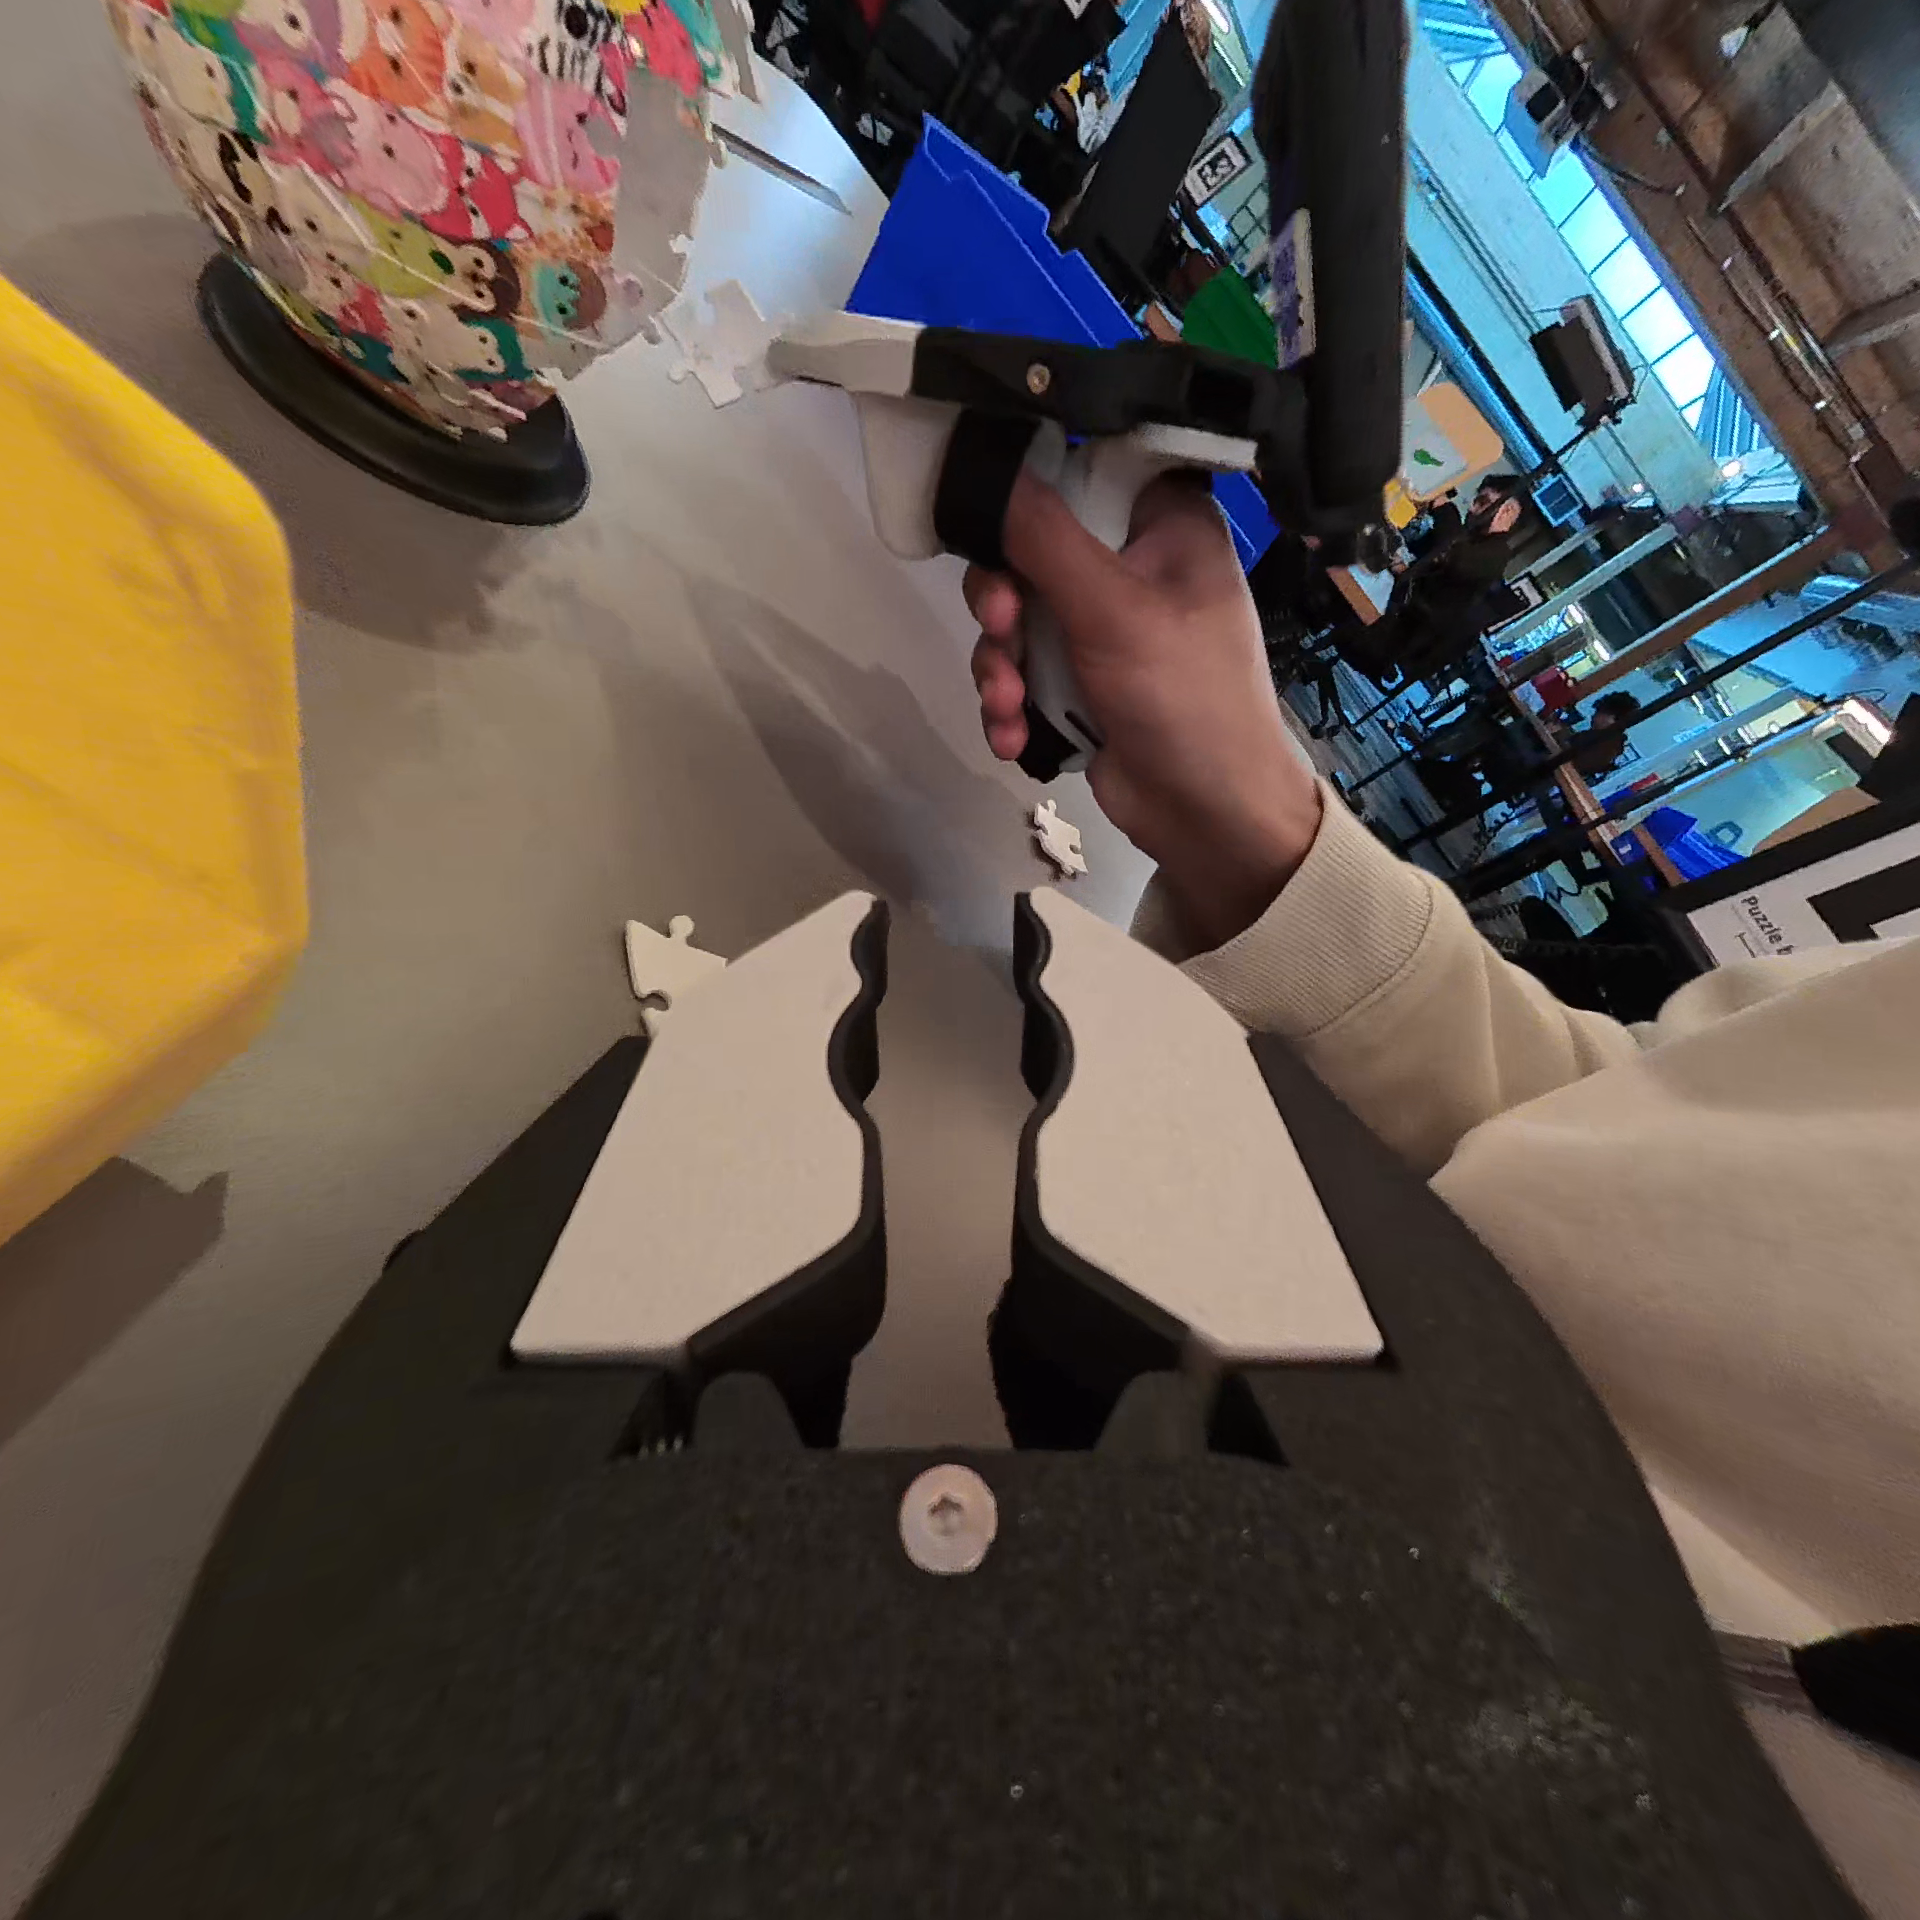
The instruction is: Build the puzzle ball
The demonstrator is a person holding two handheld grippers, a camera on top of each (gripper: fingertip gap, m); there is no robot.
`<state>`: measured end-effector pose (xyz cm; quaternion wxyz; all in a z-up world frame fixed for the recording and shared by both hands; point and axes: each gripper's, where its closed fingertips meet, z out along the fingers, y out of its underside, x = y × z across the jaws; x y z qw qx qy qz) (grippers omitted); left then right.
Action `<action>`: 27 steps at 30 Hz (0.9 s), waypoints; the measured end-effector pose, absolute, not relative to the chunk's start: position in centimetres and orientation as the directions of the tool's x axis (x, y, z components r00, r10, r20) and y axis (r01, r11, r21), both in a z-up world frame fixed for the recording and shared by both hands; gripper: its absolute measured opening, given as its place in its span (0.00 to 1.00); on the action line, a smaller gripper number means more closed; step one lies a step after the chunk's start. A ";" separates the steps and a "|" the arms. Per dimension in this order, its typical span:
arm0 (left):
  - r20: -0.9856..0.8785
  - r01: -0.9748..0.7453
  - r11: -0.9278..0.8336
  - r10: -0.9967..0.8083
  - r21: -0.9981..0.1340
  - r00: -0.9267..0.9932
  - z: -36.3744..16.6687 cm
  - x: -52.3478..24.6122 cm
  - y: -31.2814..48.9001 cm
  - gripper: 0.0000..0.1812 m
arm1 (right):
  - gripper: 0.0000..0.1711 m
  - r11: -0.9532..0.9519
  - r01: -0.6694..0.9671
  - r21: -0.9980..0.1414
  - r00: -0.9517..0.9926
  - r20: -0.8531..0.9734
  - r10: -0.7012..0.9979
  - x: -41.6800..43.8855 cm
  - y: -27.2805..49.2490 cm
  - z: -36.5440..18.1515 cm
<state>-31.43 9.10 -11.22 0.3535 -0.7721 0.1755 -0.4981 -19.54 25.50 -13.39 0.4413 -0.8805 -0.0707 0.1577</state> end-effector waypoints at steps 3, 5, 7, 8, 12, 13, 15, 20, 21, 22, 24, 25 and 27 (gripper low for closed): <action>0.663 0.078 -0.702 -0.621 -0.707 0.419 -11.3 -31.1 8.8 0.12 | 0.01 -0.638 -0.050 -0.769 0.940 -0.252 0.230 -19.5 25.8 -14.2; 0.679 0.088 -0.712 -0.615 -0.697 0.400 -11.2 -31.0 8.7 0.12 | 0.01 -0.659 -0.072 -0.749 0.935 -0.281 0.217 -19.5 26.0 -14.7; 0.693 0.098 -0.720 -0.608 -0.687 0.386 -11.1 -31.0 8.7 0.12 | 0.01 -0.657 -0.092 -0.748 0.929 -0.302 0.214 -19.6 26.1 -14.6; 0.699 0.101 -0.724 -0.605 -0.682 0.382 -11.1 -31.0 8.6 0.12 | 0.01 -0.655 -0.083 -0.751 0.933 -0.289 0.213 -19.5 26.1 -14.5; 0.705 0.101 -0.732 -0.596 -0.673 0.384 -11.3 -31.1 8.7 0.12 | 0.01 -0.664 -0.067 -0.745 0.932 -0.284 0.225 -20.0 26.0 -14.3; 0.700 0.097 -0.730 -0.596 -0.676 0.395 -11.5 -31.2 8.8 0.12 | 0.01 -0.668 -0.065 -0.741 0.928 -0.292 0.233 -20.2 25.7 -14.3; 0.669 0.074 -0.715 -0.606 -0.695 0.429 -11.8 -31.2 8.9 0.12 | 0.01 -0.679 -0.062 -0.731 0.892 -0.345 0.291 -21.2 24.4 -13.7; 0.299 -0.144 -0.541 -0.645 -0.829 0.703 -13.5 -31.6 10.7 0.17 | 0.01 -0.745 -0.166 -0.646 0.644 -0.643 0.414 -24.9 18.2 -10.3; 0.179 -0.208 -0.476 -0.646 -0.854 0.742 -13.2 -31.5 11.1 0.18 | 0.01 -0.756 -0.190 -0.626 0.625 -0.672 0.398 -24.9 17.3 -10.0; 0.061 -0.271 -0.400 -0.648 -0.875 0.759 -12.7 -31.1 11.4 0.19 | 0.01 -0.769 -0.202 -0.607 0.617 -0.688 0.381 -24.8 16.6 -10.1; -0.160 -0.401 -0.265 -0.626 -0.877 0.763 -11.8 -30.0 12.0 0.18 | 0.01 -0.804 -0.216 -0.553 0.579 -0.736 0.351 -24.9 15.5 -10.0; -0.250 -0.463 -0.208 -0.620 -0.861 0.744 -11.7 -29.2 12.1 0.18 | 0.01 -0.818 -0.241 -0.523 0.552 -0.767 0.328 -24.7 15.2 -9.8; -0.397 -0.565 -0.133 -0.584 -0.814 0.708 -11.9 -28.1 12.2 0.16 | 0.01 -0.850 -0.267 -0.455 0.491 -0.823 0.286 -24.4 14.7 -9.8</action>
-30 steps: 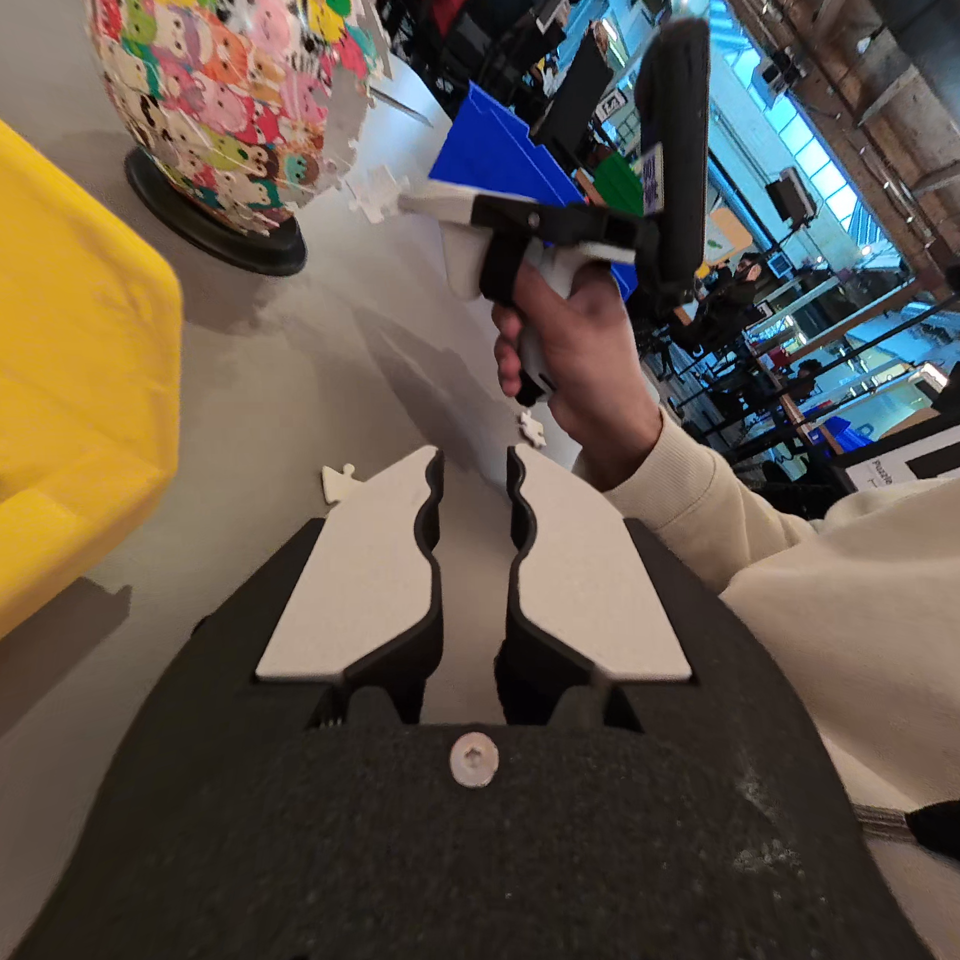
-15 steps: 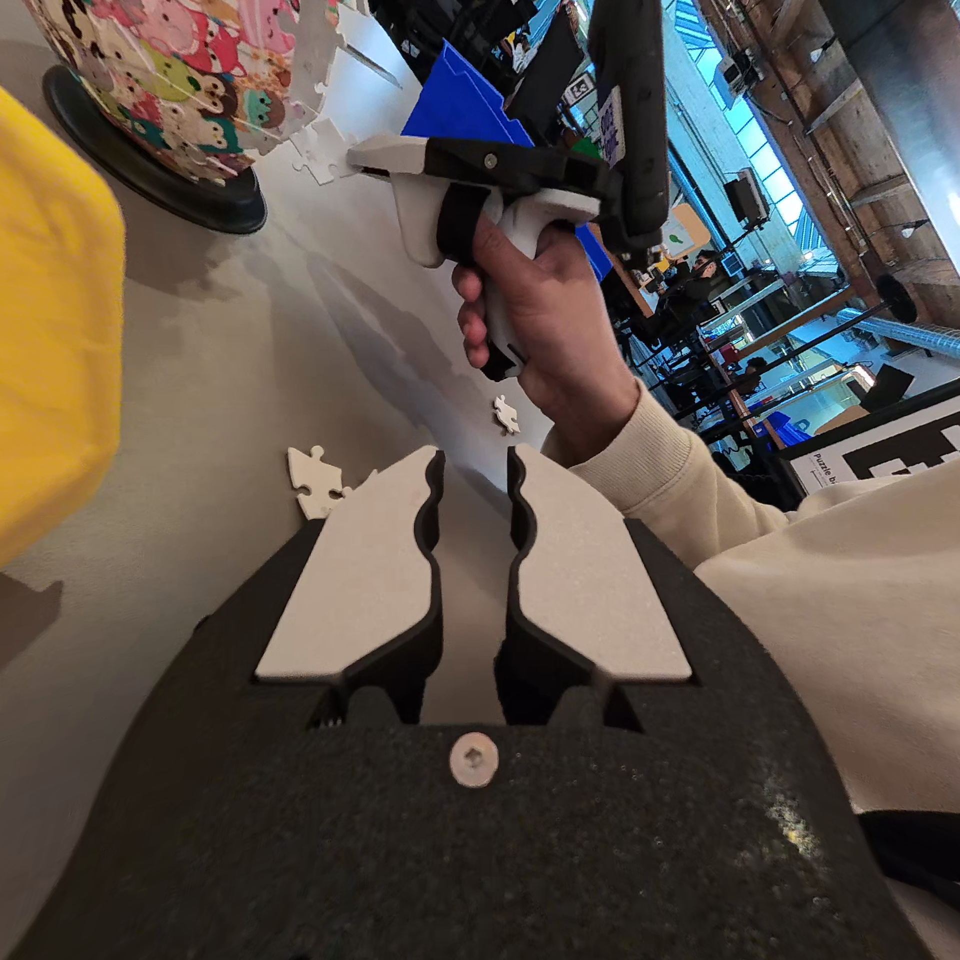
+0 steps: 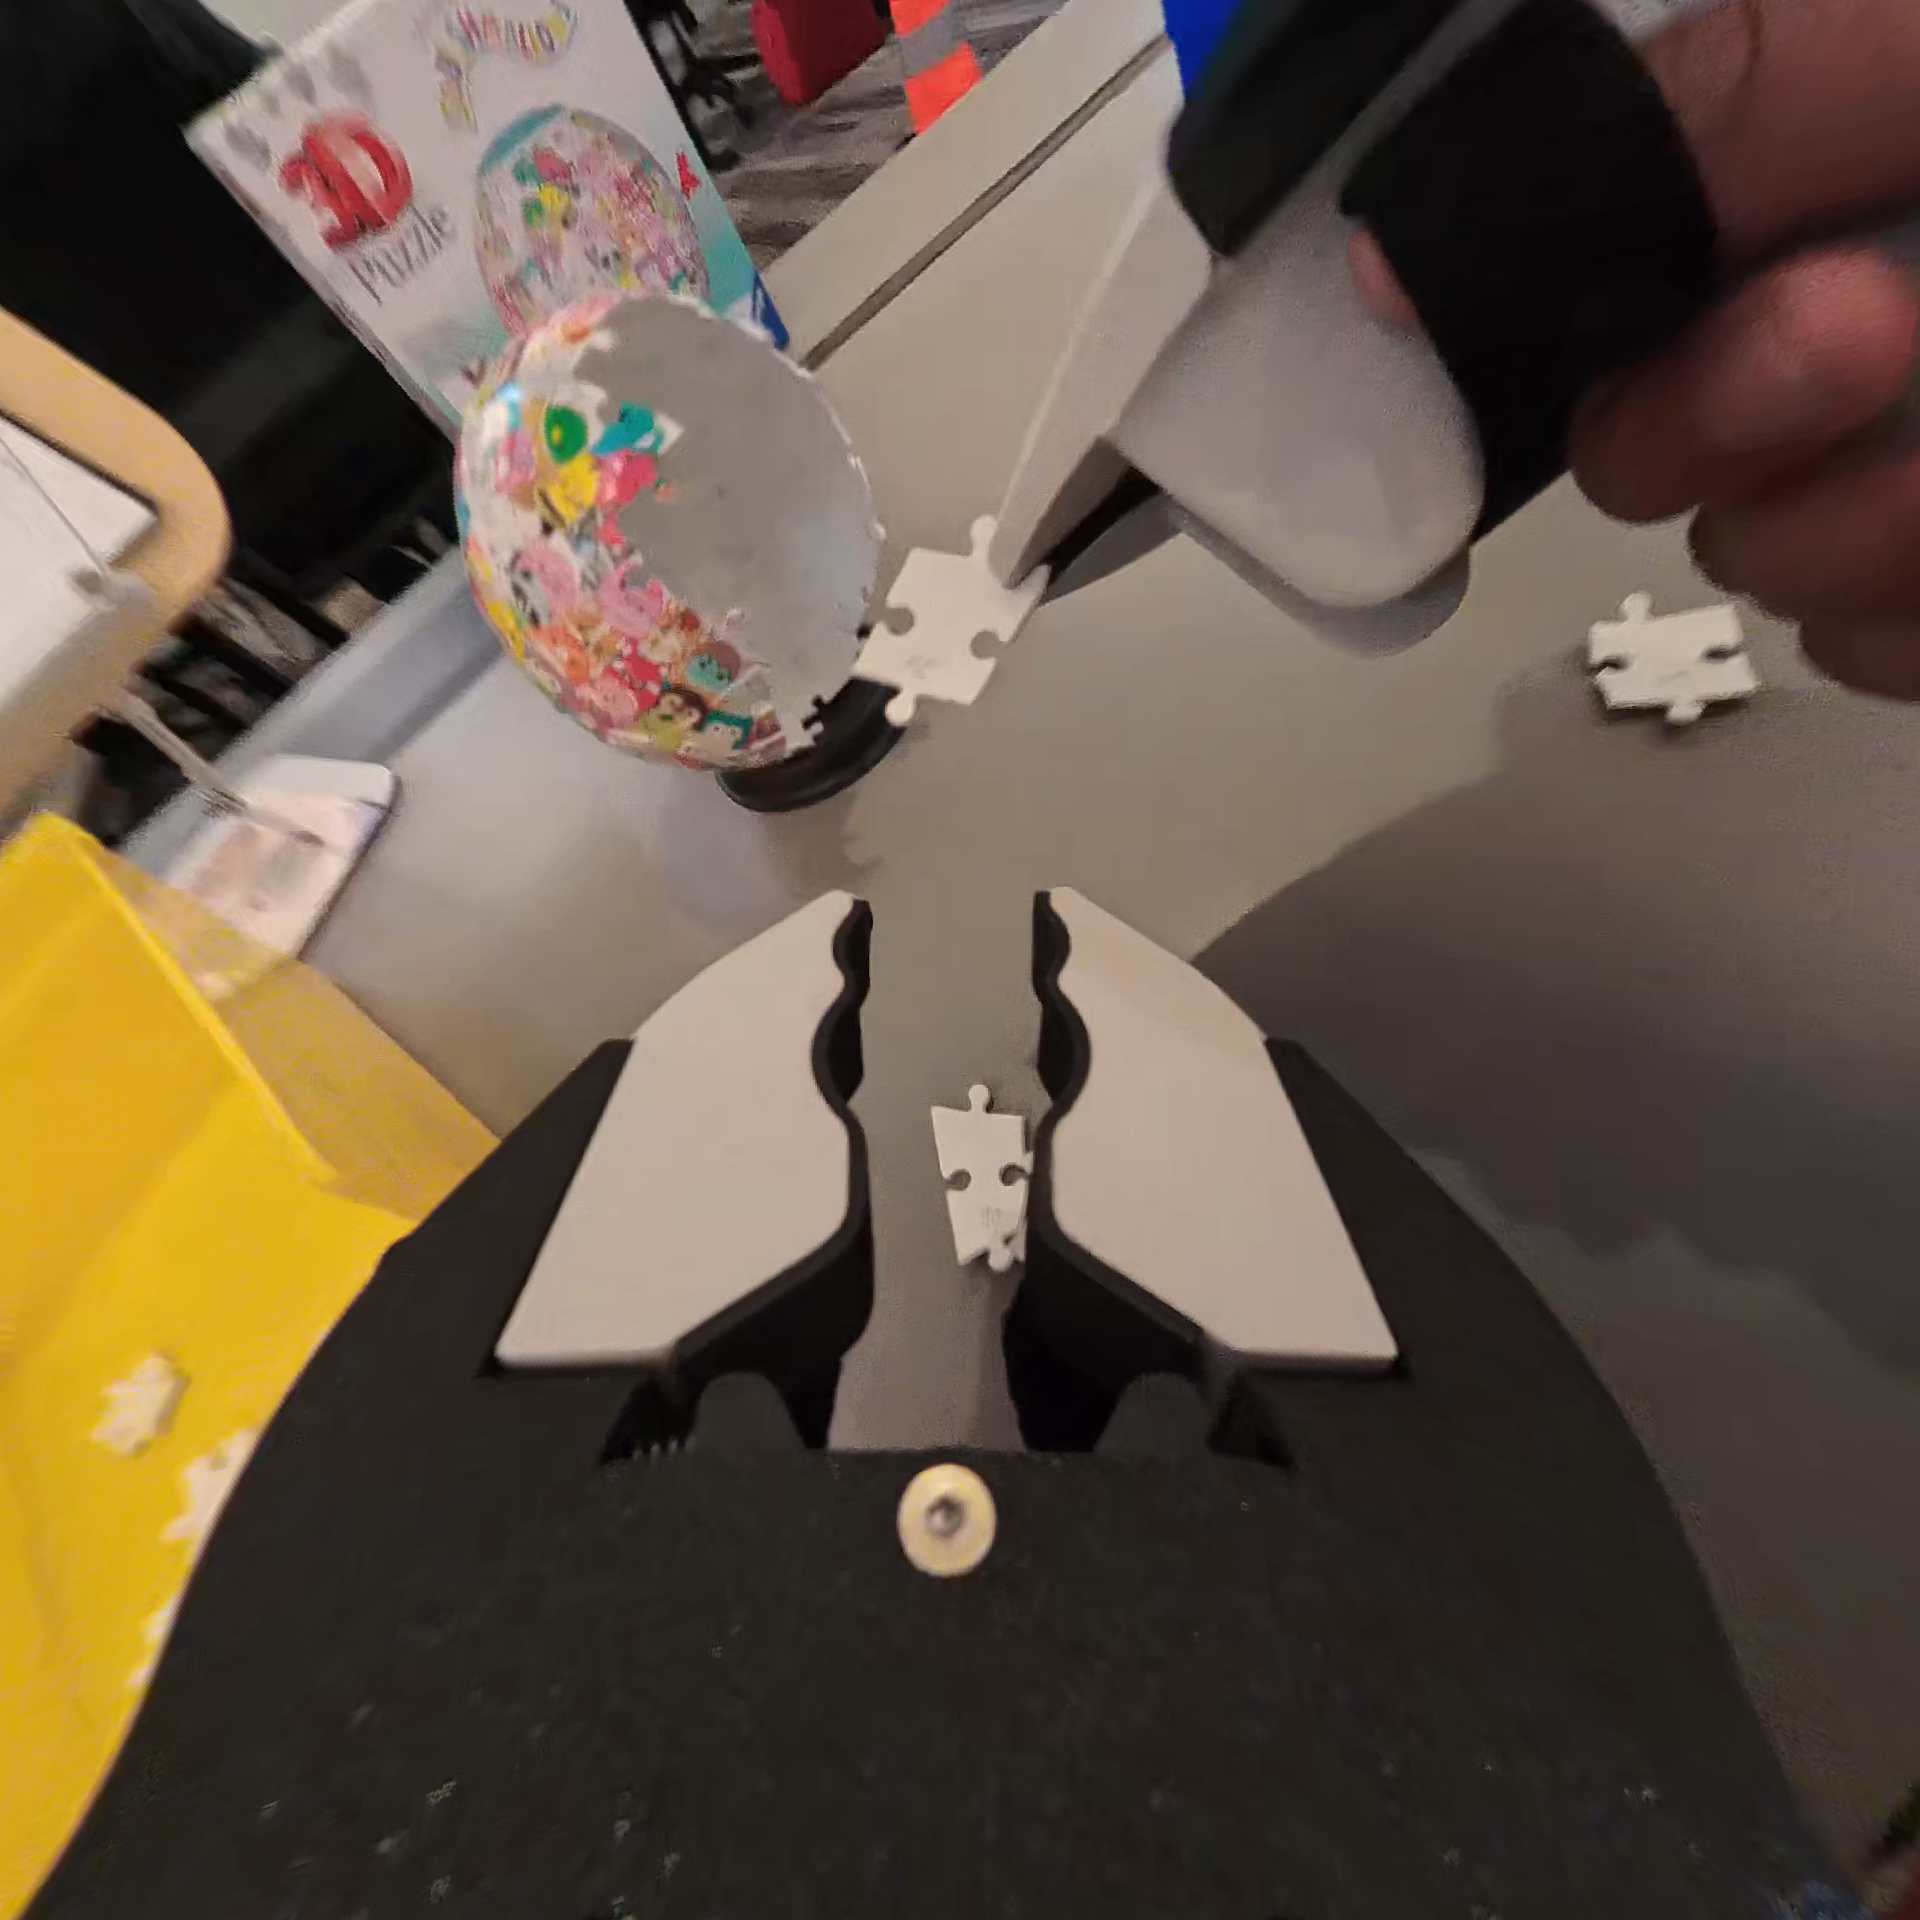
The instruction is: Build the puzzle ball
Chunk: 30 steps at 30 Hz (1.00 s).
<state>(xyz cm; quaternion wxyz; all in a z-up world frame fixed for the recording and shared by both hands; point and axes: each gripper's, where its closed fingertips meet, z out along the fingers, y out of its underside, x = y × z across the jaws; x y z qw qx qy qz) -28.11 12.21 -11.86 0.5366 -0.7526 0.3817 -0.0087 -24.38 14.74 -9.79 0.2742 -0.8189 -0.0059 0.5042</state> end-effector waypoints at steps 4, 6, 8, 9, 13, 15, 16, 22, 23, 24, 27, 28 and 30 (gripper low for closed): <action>-0.587 -0.707 -0.044 -0.522 -0.706 0.619 -12.2 -26.6 11.9 0.12 | 0.01 -0.890 -0.291 -0.351 0.390 -0.893 0.225 -23.7 14.0 -10.1; -0.693 -0.769 0.009 -0.441 -0.639 0.570 -11.4 -26.2 12.1 0.11 | 0.01 -0.901 -0.273 -0.338 0.377 -0.899 0.223 -23.7 13.4 -10.5; -0.763 -0.814 0.052 -0.387 -0.578 0.517 -10.8 -25.4 12.2 0.10 | 0.01 -0.909 -0.264 -0.324 0.357 -0.908 0.220 -23.6 12.9 -10.6; -0.784 -0.833 0.061 -0.381 -0.550 0.489 -10.9 -25.1 12.2 0.08 | 0.01 -0.913 -0.268 -0.309 0.333 -0.919 0.213 -23.5 12.8 -10.5; -0.852 -0.888 0.074 -0.325 -0.454 0.409 -11.3 -24.5 12.6 0.04 | 0.01 -0.915 -0.267 -0.303 0.309 -0.926 0.216 -23.1 12.5 -10.3; -0.861 -0.892 0.079 -0.312 -0.444 0.401 -11.1 -24.2 12.8 0.02 | 0.01 -0.913 -0.263 -0.310 0.315 -0.923 0.223 -22.8 12.5 -10.4; -0.862 -0.892 0.083 -0.311 -0.445 0.401 -10.9 -24.0 12.9 0.02 | 0.01 -0.910 -0.270 -0.315 0.318 -0.921 0.224 -22.6 12.6 -10.4; -0.891 -0.915 0.093 -0.286 -0.393 0.354 -10.8 -23.2 13.4 0.06 | 0.01 -0.913 -0.264 -0.312 0.326 -0.919 0.221 -21.7 13.0 -10.7; -0.894 -0.918 0.095 -0.285 -0.385 0.345 -10.9 -23.1 13.4 0.07 | 0.01 -0.913 -0.261 -0.315 0.332 -0.917 0.222 -21.7 13.1 -10.8; -0.899 -0.921 0.102 -0.283 -0.376 0.335 -10.9 -22.9 13.4 0.07 | 0.01 -0.913 -0.264 -0.312 0.330 -0.918 0.218 -21.6 13.2 -10.8; -0.913 -0.932 0.116 -0.276 -0.343 0.301 -11.2 -22.6 13.6 0.07 | 0.01 -0.921 -0.249 -0.299 0.322 -0.923 0.212 -21.7 13.0 -10.8; -0.915 -0.934 0.120 -0.278 -0.337 0.294 -11.3 -22.6 13.7 0.04 | 0.01 -0.921 -0.248 -0.299 0.321 -0.923 0.213 -21.8 13.0 -10.8; -0.913 -0.932 0.124 -0.280 -0.340 0.296 -11.4 -22.5 13.9 0.03 | 0.01 -0.919 -0.250 -0.305 0.324 -0.921 0.218 -21.7 13.1 -10.8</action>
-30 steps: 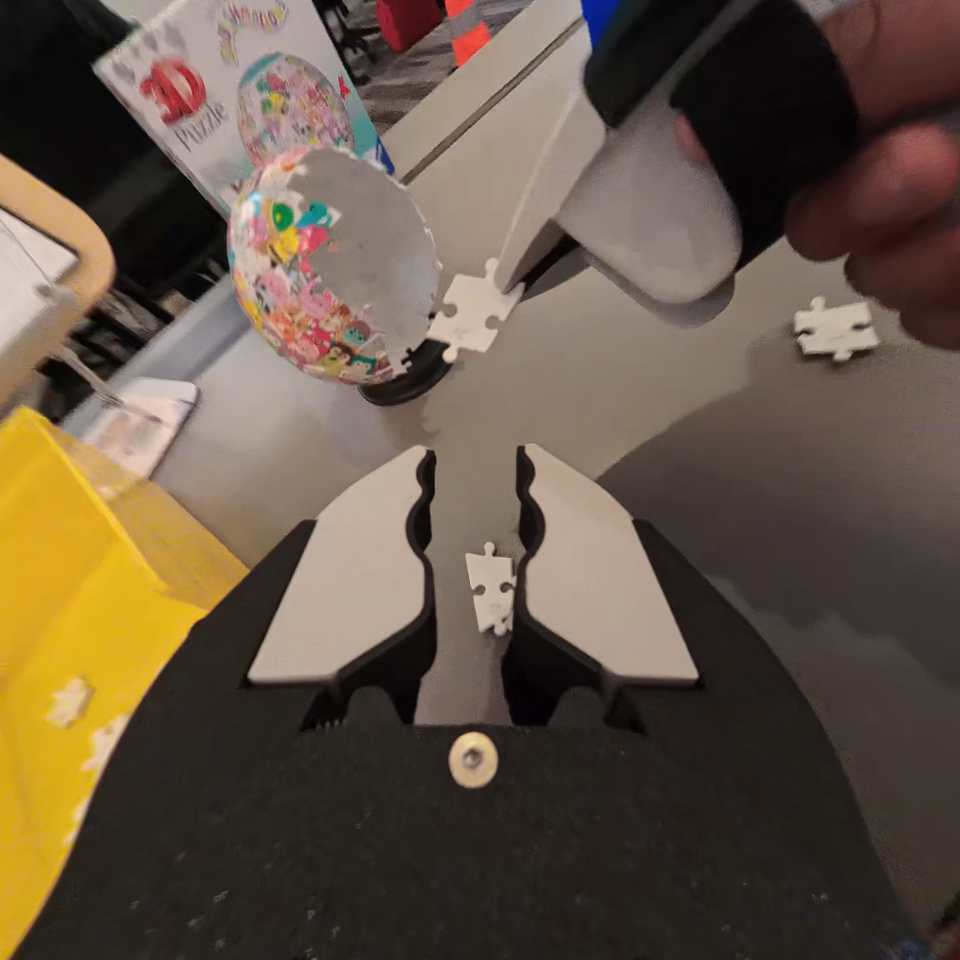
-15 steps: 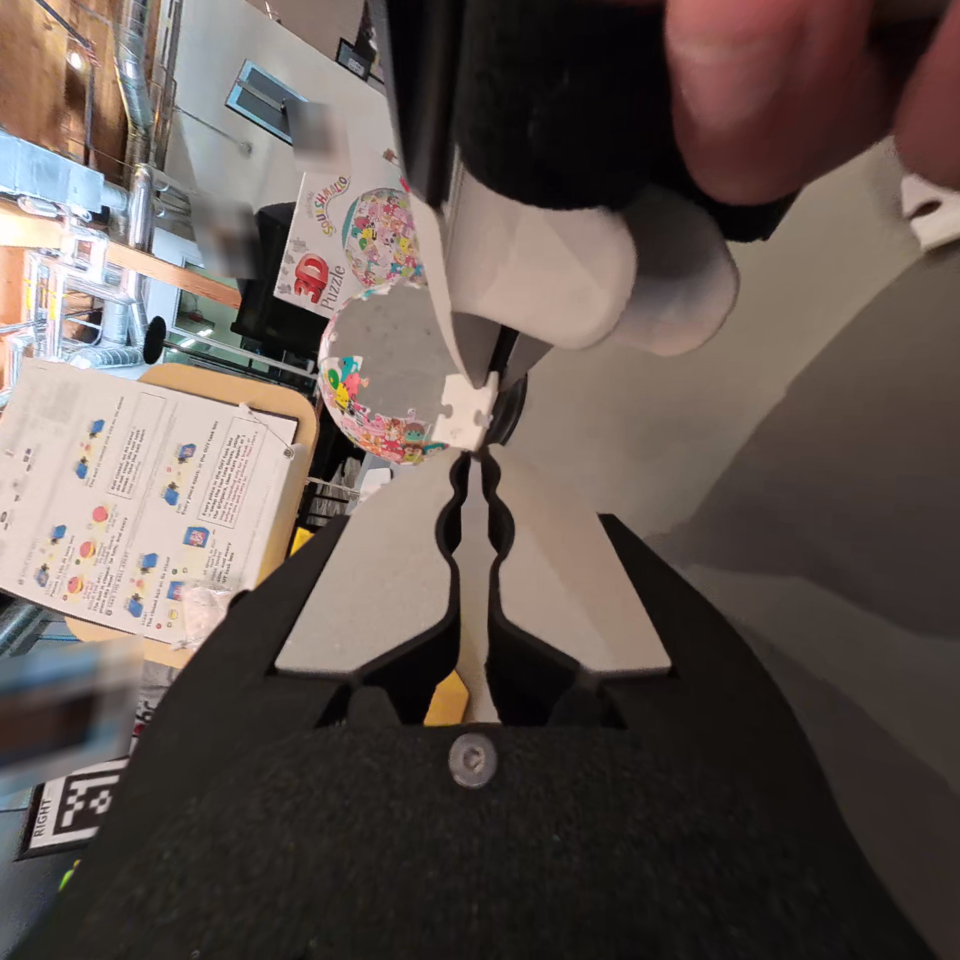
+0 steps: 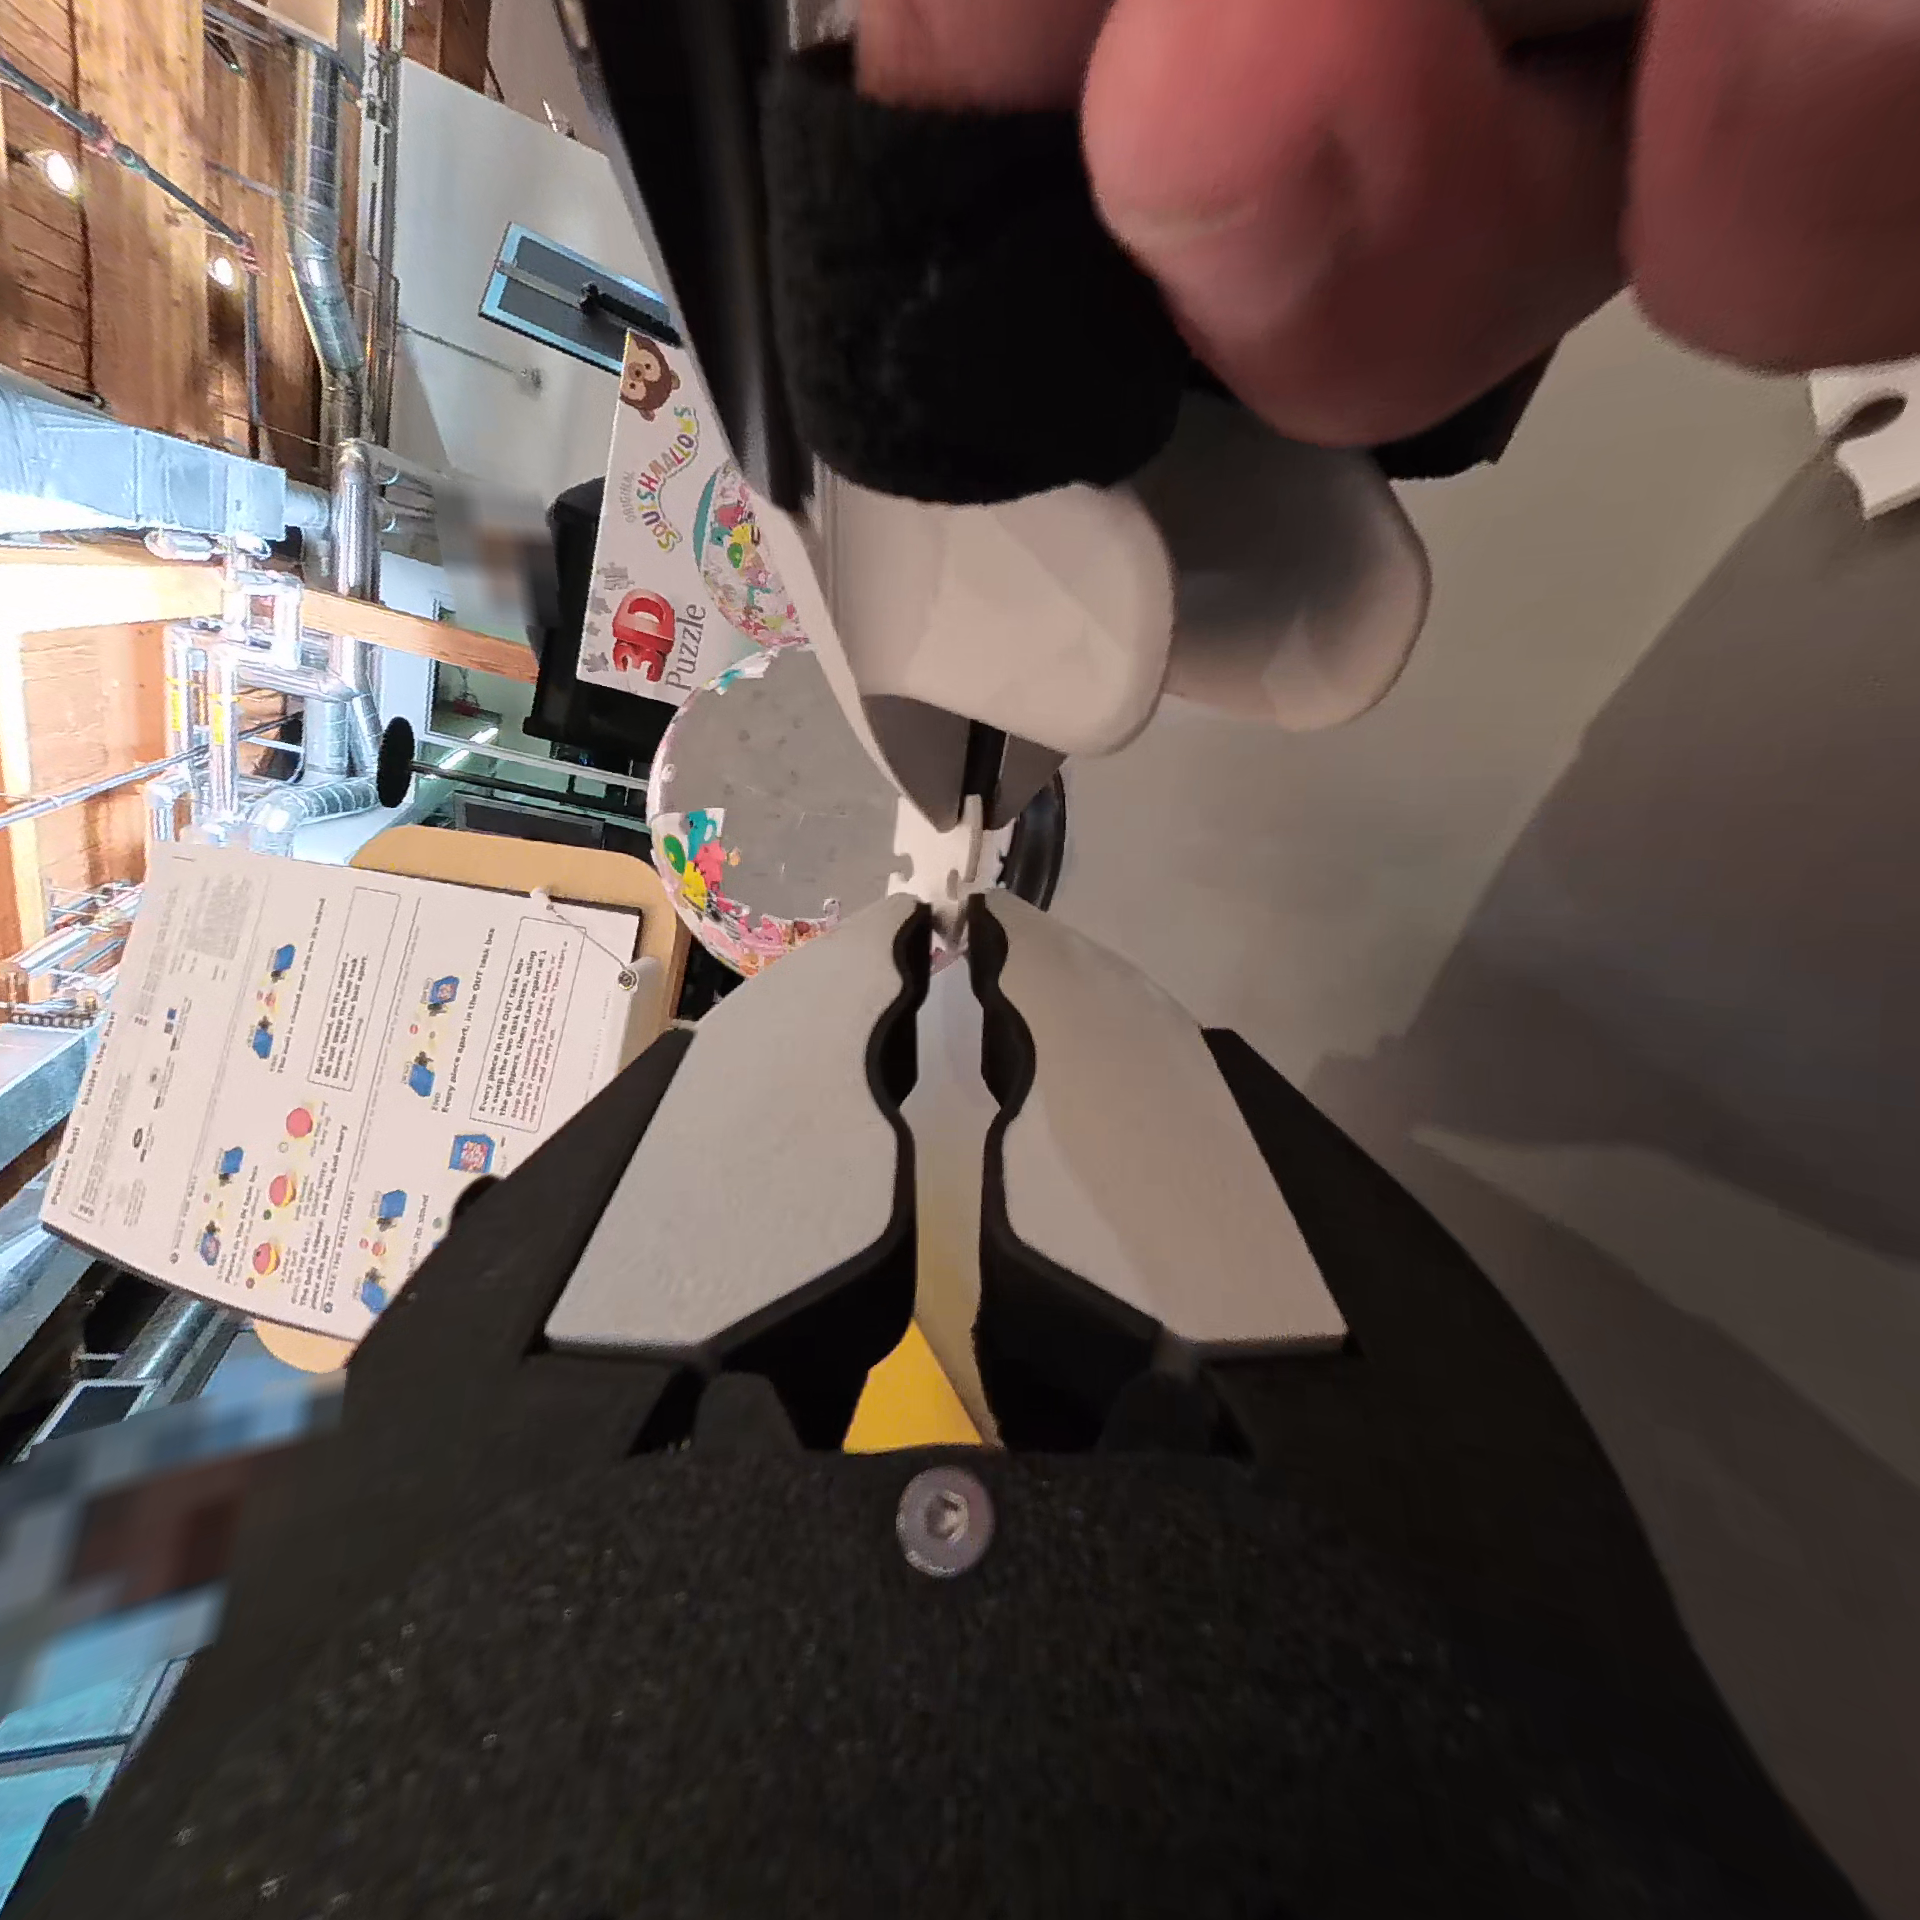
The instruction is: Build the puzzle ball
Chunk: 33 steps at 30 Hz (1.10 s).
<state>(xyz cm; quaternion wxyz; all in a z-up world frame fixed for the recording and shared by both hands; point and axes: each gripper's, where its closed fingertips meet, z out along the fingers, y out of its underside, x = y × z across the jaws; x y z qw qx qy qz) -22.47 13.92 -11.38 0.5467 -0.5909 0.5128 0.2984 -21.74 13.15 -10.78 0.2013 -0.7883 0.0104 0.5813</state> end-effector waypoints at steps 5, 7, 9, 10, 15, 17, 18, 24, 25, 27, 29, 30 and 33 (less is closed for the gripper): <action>-0.883 -0.902 0.136 -0.303 -0.411 0.357 -11.1 -22.5 15.0 0.01 | 0.03 -0.892 -0.249 -0.378 0.285 -0.909 0.305 -21.2 14.5 -9.8; -0.844 -0.856 0.162 -0.332 -0.491 0.421 -10.8 -22.6 16.1 0.01 | 0.11 -0.841 -0.233 -0.487 0.314 -0.857 0.409 -19.8 16.1 -9.4; -0.795 -0.795 0.195 -0.368 -0.574 0.483 -10.6 -22.5 17.5 0.01 | 0.11 -0.761 -0.190 -0.620 0.376 -0.762 0.527 -18.1 18.2 -9.2; -0.779 -0.774 0.213 -0.387 -0.597 0.494 -10.5 -22.2 18.2 0.01 | 0.11 -0.716 -0.155 -0.680 0.442 -0.696 0.566 -17.2 19.6 -9.7; -0.713 -0.726 0.174 -0.435 -0.665 0.549 -11.8 -21.5 22.8 0.01 | 0.09 -0.605 0.017 -0.796 0.538 -0.503 0.676 -15.9 23.1 -11.4; -0.657 -0.680 0.142 -0.459 -0.719 0.598 -12.1 -21.3 23.9 0.01 | 0.09 -0.576 0.027 -0.817 0.529 -0.478 0.702 -16.2 23.8 -11.4; -0.646 -0.675 0.135 -0.472 -0.725 0.600 -12.5 -21.1 24.2 0.01 | 0.09 -0.561 0.032 -0.827 0.513 -0.468 0.719 -16.6 24.0 -11.3; -0.655 -0.703 0.120 -0.498 -0.701 0.568 -13.7 -20.4 25.3 0.01 | 0.12 -0.419 0.223 -0.880 0.459 -0.284 0.842 -18.5 25.1 -11.9; -0.635 -0.691 0.112 -0.519 -0.714 0.572 -13.9 -20.2 25.4 0.01 | 0.12 -0.355 0.274 -0.894 0.447 -0.208 0.870 -18.5 25.2 -12.0; -0.598 -0.674 0.088 -0.553 -0.734 0.579 -14.4 -20.2 25.7 0.01 | 0.14 -0.159 0.374 -0.914 0.416 0.012 0.909 -18.4 25.9 -11.9; -0.597 -0.673 0.091 -0.558 -0.734 0.576 -14.4 -20.4 25.9 0.01 | 0.15 0.036 0.499 -0.866 0.332 0.229 0.915 -18.4 25.7 -12.0; -0.602 -0.679 0.094 -0.561 -0.728 0.568 -14.5 -20.4 26.0 0.01 | 0.15 0.113 0.567 -0.816 0.294 0.329 0.897 -18.2 25.7 -12.1; -0.609 -0.679 0.111 -0.563 -0.725 0.559 -14.5 -20.5 25.9 0.01 | 0.15 0.338 0.730 -0.594 0.069 0.556 0.828 -18.5 24.7 -12.9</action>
